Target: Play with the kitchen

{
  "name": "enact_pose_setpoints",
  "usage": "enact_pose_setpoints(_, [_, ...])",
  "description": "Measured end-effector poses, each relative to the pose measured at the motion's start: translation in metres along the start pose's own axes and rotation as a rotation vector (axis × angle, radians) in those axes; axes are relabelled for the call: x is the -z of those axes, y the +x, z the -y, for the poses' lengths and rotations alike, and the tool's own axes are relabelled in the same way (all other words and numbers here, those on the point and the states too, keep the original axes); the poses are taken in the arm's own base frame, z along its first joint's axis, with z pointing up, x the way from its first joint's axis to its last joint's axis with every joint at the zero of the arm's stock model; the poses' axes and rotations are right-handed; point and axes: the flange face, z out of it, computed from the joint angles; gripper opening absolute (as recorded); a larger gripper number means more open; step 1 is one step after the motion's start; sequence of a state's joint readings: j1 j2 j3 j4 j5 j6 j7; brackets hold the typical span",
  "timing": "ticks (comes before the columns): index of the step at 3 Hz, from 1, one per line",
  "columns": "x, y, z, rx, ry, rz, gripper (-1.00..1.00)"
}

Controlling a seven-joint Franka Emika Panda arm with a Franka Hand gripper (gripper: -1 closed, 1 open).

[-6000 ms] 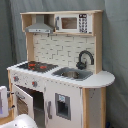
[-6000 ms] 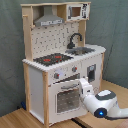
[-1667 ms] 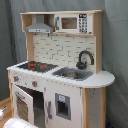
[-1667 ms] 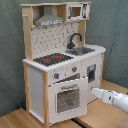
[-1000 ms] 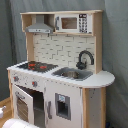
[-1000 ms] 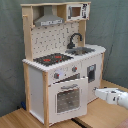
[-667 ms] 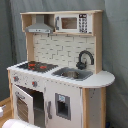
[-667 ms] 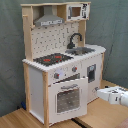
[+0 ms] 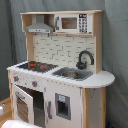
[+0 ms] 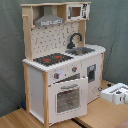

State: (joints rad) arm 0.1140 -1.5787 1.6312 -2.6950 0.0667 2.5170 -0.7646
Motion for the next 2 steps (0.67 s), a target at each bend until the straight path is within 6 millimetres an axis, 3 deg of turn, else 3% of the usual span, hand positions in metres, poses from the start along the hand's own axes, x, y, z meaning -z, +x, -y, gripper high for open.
enact_pose_setpoints(1, [-0.005, 0.009, -0.008, 0.001, 0.063, -0.06, 1.0])
enact_pose_setpoints(2, [-0.017, 0.022, -0.027, -0.016, 0.078, -0.05, 1.0])
